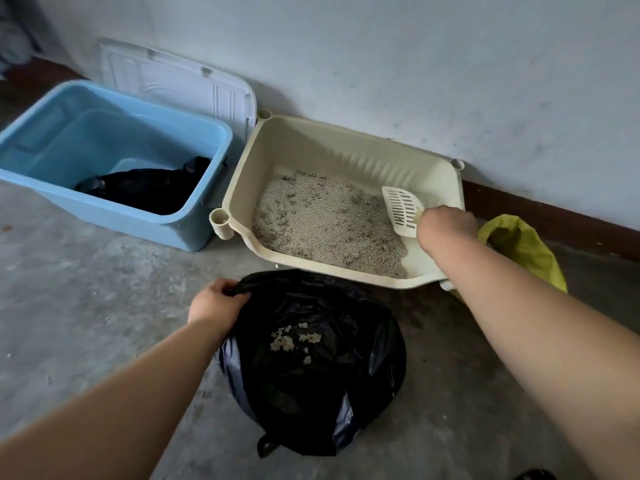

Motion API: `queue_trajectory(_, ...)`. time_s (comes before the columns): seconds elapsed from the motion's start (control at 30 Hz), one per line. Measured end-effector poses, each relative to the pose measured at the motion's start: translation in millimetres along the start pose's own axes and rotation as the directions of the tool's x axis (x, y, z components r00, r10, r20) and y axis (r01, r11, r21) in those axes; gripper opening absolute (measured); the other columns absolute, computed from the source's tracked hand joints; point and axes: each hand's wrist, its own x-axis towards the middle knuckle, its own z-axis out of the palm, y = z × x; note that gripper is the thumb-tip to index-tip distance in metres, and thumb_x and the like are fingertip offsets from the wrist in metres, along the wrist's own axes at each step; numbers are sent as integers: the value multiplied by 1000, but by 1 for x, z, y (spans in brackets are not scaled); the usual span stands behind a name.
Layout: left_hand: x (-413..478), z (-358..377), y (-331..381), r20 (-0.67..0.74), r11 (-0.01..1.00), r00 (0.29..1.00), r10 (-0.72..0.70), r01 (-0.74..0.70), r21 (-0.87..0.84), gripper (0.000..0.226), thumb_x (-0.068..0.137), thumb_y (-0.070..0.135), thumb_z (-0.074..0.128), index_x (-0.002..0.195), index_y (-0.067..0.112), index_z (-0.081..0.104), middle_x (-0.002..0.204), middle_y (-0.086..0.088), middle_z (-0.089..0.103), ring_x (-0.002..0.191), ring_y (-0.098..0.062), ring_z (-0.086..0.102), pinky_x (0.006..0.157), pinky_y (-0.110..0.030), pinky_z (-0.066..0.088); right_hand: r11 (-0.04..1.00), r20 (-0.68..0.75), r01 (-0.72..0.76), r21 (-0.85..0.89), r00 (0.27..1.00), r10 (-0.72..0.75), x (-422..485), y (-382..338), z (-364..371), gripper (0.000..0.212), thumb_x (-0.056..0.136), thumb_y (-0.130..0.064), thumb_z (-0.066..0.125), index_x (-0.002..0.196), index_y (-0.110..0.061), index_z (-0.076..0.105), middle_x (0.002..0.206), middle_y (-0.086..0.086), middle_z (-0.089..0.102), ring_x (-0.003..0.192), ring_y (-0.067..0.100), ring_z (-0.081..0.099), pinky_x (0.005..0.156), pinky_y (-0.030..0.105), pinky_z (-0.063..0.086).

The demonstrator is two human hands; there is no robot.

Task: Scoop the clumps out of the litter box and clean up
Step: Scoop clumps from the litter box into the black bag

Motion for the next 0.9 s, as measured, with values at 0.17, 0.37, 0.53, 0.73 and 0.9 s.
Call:
queue_trajectory(0.17,-3,5,1,18,1000,1000,3,-3,9,29,83,25,71,109,16,65,103,-8,68,93,-28,65,86,-36,53,999,113,18,-29,994,-14,8,0,-16,30,87,-14,50,116,-16,57,118,5,59,109,27,57,88,36,45)
queue_trajectory(0.37,-7,7,5,25,1000,1000,5,-6,21,30,83,26,70,111,16,64,102,-6,67,91,-26,64,83,-32,51,996,394,28,82,917,-58,21,6,-36,23,90,0,48,111,1,55,77,11,49,77,24,52,69,32,44)
queue_trajectory(0.53,-11,8,8,46,1000,999,10,-11,19,37,82,26,72,117,16,62,110,-8,66,97,-28,64,90,-37,52,985,547,-20,173,833,-79,25,14,-31,9,92,-5,55,98,2,54,70,12,49,55,19,44,54,30,39)
queue_trajectory(0.73,-15,8,14,61,1000,998,12,-13,17,40,80,28,73,117,18,61,108,-8,68,94,-29,66,89,-42,54,956,604,-84,282,790,-109,27,17,-18,17,92,-12,60,79,-5,52,59,8,50,44,13,39,39,19,36)
queue_trajectory(0.9,-20,9,17,77,1000,997,17,-19,23,40,80,26,73,117,18,60,109,-7,67,94,-28,66,89,-41,54,924,614,-143,356,781,-116,15,12,2,27,91,-25,63,77,-8,48,68,4,45,51,14,38,40,18,34)
